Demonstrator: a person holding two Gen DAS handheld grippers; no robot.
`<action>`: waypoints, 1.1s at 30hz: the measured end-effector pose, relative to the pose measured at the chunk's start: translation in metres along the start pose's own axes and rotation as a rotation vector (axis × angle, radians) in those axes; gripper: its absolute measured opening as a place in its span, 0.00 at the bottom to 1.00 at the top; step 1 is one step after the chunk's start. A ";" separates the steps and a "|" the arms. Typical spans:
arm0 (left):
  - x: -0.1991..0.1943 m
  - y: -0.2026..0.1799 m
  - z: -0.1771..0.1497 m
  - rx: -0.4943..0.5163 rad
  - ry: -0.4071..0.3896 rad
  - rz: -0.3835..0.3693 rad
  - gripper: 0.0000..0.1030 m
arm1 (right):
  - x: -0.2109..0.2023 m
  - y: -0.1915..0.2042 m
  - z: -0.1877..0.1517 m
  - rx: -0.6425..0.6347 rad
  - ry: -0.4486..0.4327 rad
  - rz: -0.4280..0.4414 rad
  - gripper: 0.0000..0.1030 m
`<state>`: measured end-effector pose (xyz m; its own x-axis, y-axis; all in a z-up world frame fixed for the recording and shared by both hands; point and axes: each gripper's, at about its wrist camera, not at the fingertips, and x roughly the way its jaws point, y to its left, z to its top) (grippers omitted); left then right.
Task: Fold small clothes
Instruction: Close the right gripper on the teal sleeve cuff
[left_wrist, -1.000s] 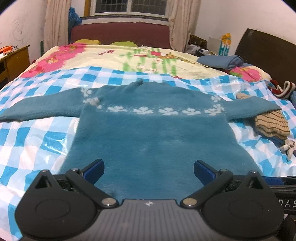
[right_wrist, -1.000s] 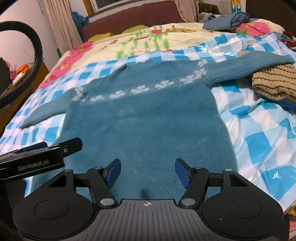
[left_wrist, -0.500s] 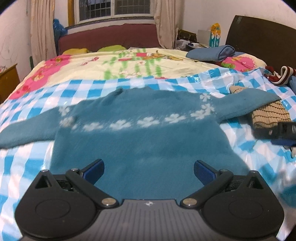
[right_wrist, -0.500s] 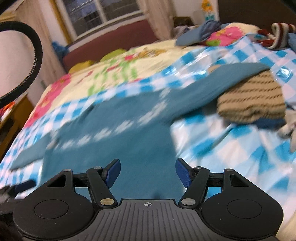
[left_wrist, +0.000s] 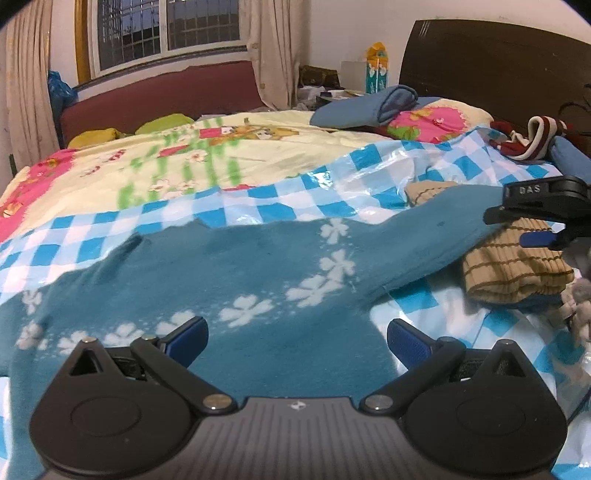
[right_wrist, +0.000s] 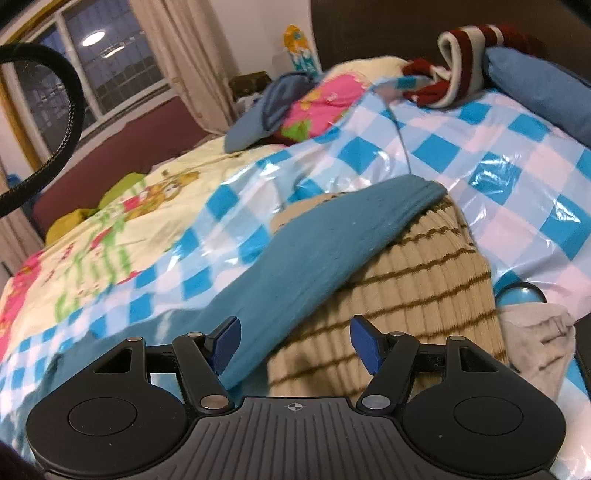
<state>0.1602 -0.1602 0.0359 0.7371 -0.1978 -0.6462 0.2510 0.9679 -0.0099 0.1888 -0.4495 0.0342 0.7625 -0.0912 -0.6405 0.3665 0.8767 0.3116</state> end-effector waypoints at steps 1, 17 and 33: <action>0.003 -0.001 -0.001 -0.002 0.005 -0.005 1.00 | 0.006 -0.003 0.002 0.018 0.010 0.002 0.64; 0.028 0.009 -0.021 -0.037 0.074 -0.014 1.00 | 0.043 -0.033 0.011 0.226 -0.025 0.066 0.49; 0.021 0.025 -0.024 -0.068 0.082 0.018 1.00 | 0.024 -0.012 0.003 0.123 -0.028 0.022 0.36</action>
<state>0.1669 -0.1363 0.0034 0.6868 -0.1695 -0.7068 0.1930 0.9801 -0.0475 0.2044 -0.4634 0.0170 0.7852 -0.0872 -0.6131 0.4109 0.8140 0.4105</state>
